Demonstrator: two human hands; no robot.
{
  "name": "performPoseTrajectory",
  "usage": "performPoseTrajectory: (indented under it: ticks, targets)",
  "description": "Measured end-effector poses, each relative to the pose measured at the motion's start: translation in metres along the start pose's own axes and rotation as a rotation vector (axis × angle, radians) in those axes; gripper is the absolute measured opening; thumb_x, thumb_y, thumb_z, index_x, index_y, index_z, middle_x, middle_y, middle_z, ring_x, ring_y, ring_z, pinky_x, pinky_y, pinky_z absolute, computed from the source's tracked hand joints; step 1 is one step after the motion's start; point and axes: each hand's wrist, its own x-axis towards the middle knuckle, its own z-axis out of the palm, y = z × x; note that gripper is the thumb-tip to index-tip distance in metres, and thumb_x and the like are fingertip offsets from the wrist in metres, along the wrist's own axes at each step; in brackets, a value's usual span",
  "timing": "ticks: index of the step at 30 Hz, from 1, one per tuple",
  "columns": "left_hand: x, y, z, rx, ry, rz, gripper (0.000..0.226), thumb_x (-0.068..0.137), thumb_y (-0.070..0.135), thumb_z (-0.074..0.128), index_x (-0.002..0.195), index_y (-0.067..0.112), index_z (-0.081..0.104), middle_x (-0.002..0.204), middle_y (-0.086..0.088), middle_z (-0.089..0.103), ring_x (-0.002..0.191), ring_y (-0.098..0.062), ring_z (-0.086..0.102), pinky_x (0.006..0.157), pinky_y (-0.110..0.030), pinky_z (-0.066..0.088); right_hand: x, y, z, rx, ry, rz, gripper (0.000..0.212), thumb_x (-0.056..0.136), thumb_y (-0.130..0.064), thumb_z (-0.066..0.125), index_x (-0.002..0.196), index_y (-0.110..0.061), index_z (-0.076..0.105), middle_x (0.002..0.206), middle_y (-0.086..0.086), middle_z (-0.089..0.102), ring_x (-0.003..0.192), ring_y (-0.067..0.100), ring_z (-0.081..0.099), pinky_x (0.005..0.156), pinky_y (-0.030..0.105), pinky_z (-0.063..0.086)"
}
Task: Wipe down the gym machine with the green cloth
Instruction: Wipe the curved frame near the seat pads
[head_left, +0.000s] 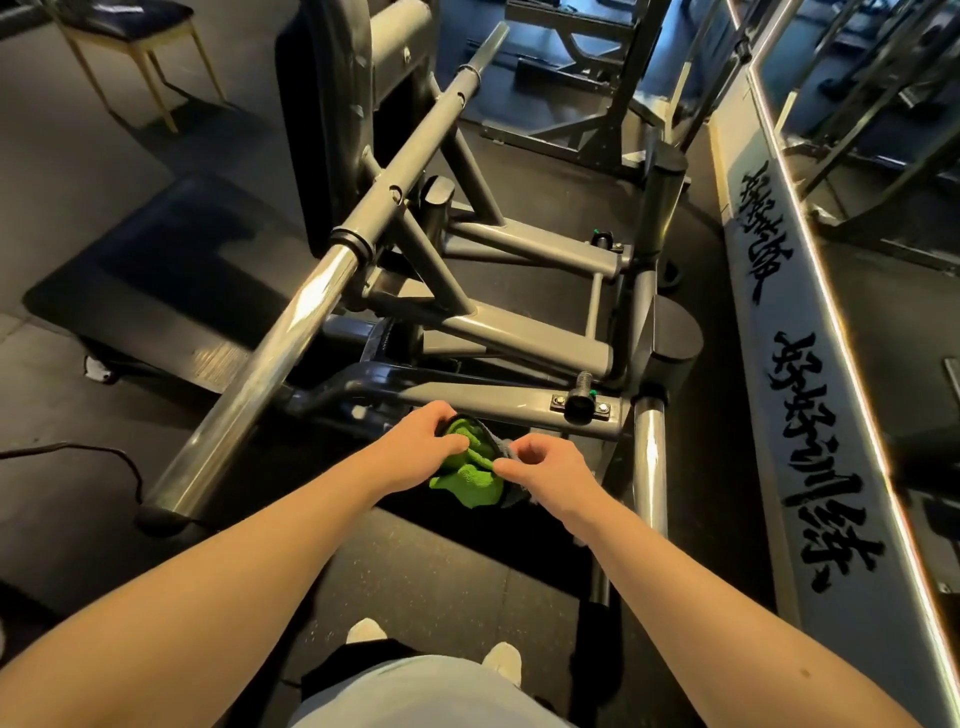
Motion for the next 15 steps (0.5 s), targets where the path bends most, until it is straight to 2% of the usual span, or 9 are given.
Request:
performPoseTrajectory:
  ticks: [3,6,8,10,12,15]
  targets:
    - [-0.003,0.002,0.0,0.07,0.055,0.086,0.006,0.098,0.027,0.063,0.101,0.029,0.058,0.099,0.003,0.067,0.093,-0.015,0.066,0.084,-0.034,0.055,0.004,0.003,0.005,-0.05,0.093,-0.005,0.008,0.09,-0.02,0.074,0.091,-0.012,0.073,0.091,0.007,0.074,0.082,0.014,0.067,0.077,0.032,0.056]
    - [-0.006,0.007,0.001,0.069,0.104,0.121,0.008,0.099,0.025,0.063,0.096,0.029,0.057,0.094,0.002,0.066,0.087,-0.017,0.064,0.077,-0.031,0.052,0.009,0.008,0.008,-0.122,0.172,0.002,0.003,0.091,-0.019,0.069,0.094,-0.019,0.071,0.091,0.0,0.072,0.088,0.015,0.067,0.081,0.032,0.055]
    - [-0.005,0.008,0.001,0.066,0.126,0.124,0.009,0.098,0.027,0.064,0.096,0.032,0.057,0.094,0.002,0.067,0.086,-0.015,0.065,0.076,-0.029,0.052,0.011,0.007,0.009,-0.115,0.163,0.006,0.006,0.095,-0.018,0.065,0.098,-0.022,0.067,0.095,-0.001,0.07,0.092,0.017,0.067,0.085,0.033,0.056]
    - [-0.006,0.008,0.0,0.06,0.122,0.104,0.009,0.097,0.033,0.066,0.099,0.034,0.058,0.095,0.004,0.069,0.087,-0.011,0.068,0.077,-0.028,0.054,0.011,0.004,0.013,0.012,0.118,0.029,0.008,0.099,-0.014,0.059,0.104,-0.019,0.064,0.102,0.004,0.07,0.097,0.02,0.068,0.091,0.037,0.059]
    - [-0.007,0.007,-0.003,0.082,0.081,0.072,0.026,0.09,0.038,0.073,0.111,0.035,0.057,0.103,0.008,0.069,0.094,-0.008,0.068,0.081,-0.027,0.056,0.011,-0.003,0.017,0.09,0.081,0.039,0.009,0.101,-0.012,0.056,0.106,-0.015,0.062,0.107,0.012,0.068,0.1,0.022,0.068,0.093,0.039,0.059]
    - [-0.011,0.006,-0.012,0.219,0.009,0.027,0.054,0.083,0.025,0.078,0.13,0.029,0.051,0.118,0.01,0.058,0.105,-0.01,0.061,0.091,-0.03,0.055,0.014,-0.005,0.02,0.07,0.056,-0.001,0.009,0.1,-0.013,0.055,0.105,-0.011,0.062,0.106,0.02,0.068,0.091,0.025,0.064,0.089,0.039,0.056]
